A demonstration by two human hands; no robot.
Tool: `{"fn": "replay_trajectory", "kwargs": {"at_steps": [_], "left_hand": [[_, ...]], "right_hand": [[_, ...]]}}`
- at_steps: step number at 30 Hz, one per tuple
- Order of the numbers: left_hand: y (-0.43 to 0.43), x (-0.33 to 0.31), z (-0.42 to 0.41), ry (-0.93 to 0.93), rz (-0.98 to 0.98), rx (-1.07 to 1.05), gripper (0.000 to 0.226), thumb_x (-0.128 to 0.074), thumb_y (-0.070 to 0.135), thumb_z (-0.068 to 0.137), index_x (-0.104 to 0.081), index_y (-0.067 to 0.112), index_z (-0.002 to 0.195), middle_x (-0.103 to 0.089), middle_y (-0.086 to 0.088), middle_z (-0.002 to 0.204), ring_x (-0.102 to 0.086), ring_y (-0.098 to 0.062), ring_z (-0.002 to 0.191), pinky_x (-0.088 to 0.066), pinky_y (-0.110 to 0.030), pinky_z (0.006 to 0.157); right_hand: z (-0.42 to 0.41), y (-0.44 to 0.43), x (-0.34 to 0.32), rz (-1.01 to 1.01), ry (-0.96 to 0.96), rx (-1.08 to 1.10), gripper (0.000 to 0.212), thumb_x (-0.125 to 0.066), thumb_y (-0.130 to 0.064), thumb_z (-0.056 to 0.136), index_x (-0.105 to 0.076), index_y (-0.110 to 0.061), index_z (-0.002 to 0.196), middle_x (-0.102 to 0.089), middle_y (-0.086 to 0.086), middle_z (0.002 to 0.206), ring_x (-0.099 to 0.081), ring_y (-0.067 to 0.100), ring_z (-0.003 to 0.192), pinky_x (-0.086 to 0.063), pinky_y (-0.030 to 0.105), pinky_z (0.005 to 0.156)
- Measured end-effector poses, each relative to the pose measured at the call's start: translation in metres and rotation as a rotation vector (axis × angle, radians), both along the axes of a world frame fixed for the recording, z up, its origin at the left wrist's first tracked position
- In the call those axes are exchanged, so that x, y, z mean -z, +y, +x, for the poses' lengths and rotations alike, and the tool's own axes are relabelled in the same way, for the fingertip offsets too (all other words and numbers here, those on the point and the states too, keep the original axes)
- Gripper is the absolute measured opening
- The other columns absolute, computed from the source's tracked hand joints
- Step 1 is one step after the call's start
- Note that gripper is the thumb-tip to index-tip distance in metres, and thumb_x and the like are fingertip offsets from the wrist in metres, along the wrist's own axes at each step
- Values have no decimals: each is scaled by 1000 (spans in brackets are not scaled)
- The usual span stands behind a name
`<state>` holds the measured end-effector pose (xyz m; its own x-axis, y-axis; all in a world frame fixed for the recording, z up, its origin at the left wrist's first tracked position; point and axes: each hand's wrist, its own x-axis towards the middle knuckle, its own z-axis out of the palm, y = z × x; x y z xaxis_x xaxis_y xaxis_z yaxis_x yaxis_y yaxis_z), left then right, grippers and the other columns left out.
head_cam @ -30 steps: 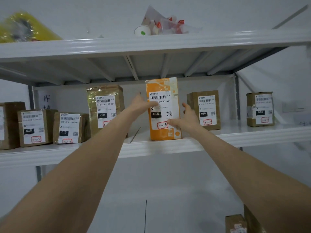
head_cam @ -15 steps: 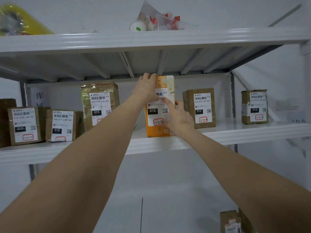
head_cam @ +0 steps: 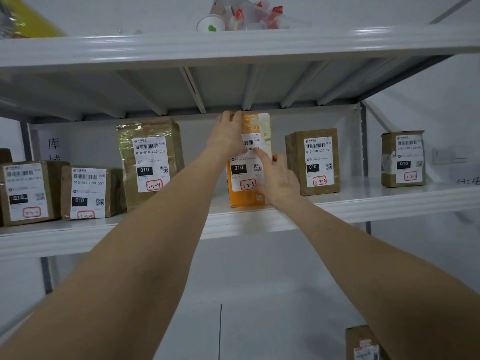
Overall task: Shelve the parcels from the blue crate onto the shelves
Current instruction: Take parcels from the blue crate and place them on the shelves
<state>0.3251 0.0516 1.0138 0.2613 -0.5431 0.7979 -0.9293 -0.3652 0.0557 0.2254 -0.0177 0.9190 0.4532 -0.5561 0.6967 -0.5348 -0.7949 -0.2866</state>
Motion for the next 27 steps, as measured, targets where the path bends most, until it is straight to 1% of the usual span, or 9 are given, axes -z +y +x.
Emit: {"fn": "replay_trajectory", "kwargs": {"at_steps": [4, 9, 12, 17, 19, 21, 23, 25, 27], "left_hand": [[-5, 0, 5, 14, 0, 10, 94, -78, 19, 74, -20, 14, 148, -26, -7, 147, -28, -24, 137, -36, -37, 109], [-6, 0, 5, 12, -6, 12, 93, -78, 18, 74, -22, 14, 148, -26, -8, 147, -28, -25, 137, -35, -37, 110], [-4, 0, 4, 28, -15, 11, 92, -76, 17, 76, -19, 15, 149, -25, -8, 149, -26, -25, 139, -34, -39, 112], [2, -1, 0, 60, -5, -5, 92, -70, 12, 82, -10, 17, 152, -11, -5, 159, -13, -26, 146, -23, -41, 117], [7, 0, -5, 67, -13, 6, 92, -68, 10, 84, -7, 18, 152, -6, -5, 160, -13, -26, 146, -24, -40, 116], [11, 2, -10, 127, -49, 19, 92, -66, 10, 85, -4, 17, 152, -4, -7, 159, -19, -29, 144, -30, -40, 113], [15, 8, -14, 278, -113, 39, 92, -66, 11, 85, -3, 14, 152, -9, -11, 157, -31, -32, 138, -37, -41, 107], [18, 16, -16, 394, -148, 53, 88, -66, 12, 85, -8, 12, 151, -20, -13, 151, -41, -33, 129, -42, -40, 99], [21, 26, -18, 426, -159, 63, 79, -66, 13, 85, -17, 11, 147, -27, -14, 145, -46, -33, 124, -45, -39, 94]], "right_hand": [[3, -3, -1, -1, 7, 0, 92, -74, -29, 83, -10, -43, 148, -32, 11, 134, -59, 27, 99, -51, 36, 79], [4, -3, -1, 13, 0, -8, 91, -72, -25, 85, -9, -43, 148, -29, 12, 136, -56, 27, 103, -51, 38, 82], [3, -2, 0, 1, 3, -2, 91, -72, -25, 85, -9, -40, 149, -27, 12, 139, -55, 27, 106, -51, 37, 83], [-2, 0, 0, -35, 6, 26, 91, -73, -32, 82, -12, -39, 149, -25, 11, 143, -47, 28, 118, -50, 38, 82], [-5, 2, 0, -41, -2, 35, 90, -74, -33, 82, -13, -39, 148, -25, 11, 143, -43, 28, 122, -50, 38, 81], [-8, 4, 0, -42, -16, 36, 88, -73, -33, 83, -13, -38, 148, -25, 11, 144, -42, 29, 123, -50, 37, 80], [-11, 6, 1, -40, -22, 32, 87, -72, -32, 84, -14, -36, 148, -25, 11, 144, -43, 29, 123, -51, 38, 82], [-14, 8, 2, -40, -18, 35, 86, -71, -33, 84, -14, -35, 149, -25, 11, 144, -44, 29, 122, -52, 38, 82], [-17, 9, 5, -34, -7, 39, 86, -71, -32, 85, -14, -33, 149, -25, 12, 144, -43, 28, 123, -50, 36, 81]]}}
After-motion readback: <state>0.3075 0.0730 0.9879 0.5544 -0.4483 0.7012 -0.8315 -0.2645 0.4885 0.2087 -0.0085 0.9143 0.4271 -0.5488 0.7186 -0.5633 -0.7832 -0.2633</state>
